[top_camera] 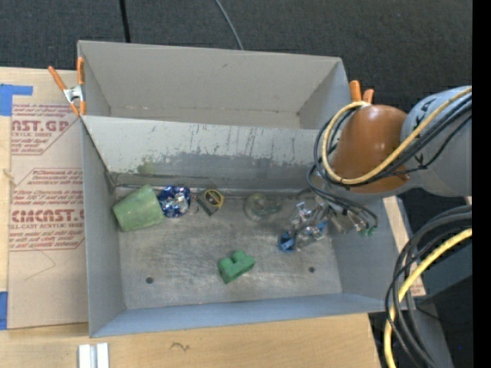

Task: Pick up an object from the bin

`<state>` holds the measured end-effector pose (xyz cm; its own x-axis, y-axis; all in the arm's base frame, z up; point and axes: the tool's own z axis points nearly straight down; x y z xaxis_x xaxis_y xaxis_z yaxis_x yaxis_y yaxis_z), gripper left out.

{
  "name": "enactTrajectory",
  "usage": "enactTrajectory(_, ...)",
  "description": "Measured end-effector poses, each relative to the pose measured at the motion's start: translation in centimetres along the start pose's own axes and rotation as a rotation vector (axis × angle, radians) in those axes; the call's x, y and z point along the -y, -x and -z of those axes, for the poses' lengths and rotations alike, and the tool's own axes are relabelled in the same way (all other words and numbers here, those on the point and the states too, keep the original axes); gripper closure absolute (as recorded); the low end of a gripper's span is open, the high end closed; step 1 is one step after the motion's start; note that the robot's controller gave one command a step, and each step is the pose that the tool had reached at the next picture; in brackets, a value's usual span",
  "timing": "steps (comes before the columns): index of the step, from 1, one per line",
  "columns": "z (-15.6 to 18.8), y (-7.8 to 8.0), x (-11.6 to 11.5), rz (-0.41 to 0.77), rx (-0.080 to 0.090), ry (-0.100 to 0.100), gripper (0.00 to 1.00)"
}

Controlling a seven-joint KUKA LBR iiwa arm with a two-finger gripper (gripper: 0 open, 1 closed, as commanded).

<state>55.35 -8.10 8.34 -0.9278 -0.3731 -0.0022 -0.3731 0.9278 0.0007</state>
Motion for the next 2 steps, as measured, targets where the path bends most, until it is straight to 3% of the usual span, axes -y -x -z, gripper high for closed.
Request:
enactTrajectory(1,9.3,3.0,2.9,0.201,0.006,-0.006,1.0)
enactTrajectory(2,15.8,3.4,2.8,0.195,0.007,-0.006,1.0)
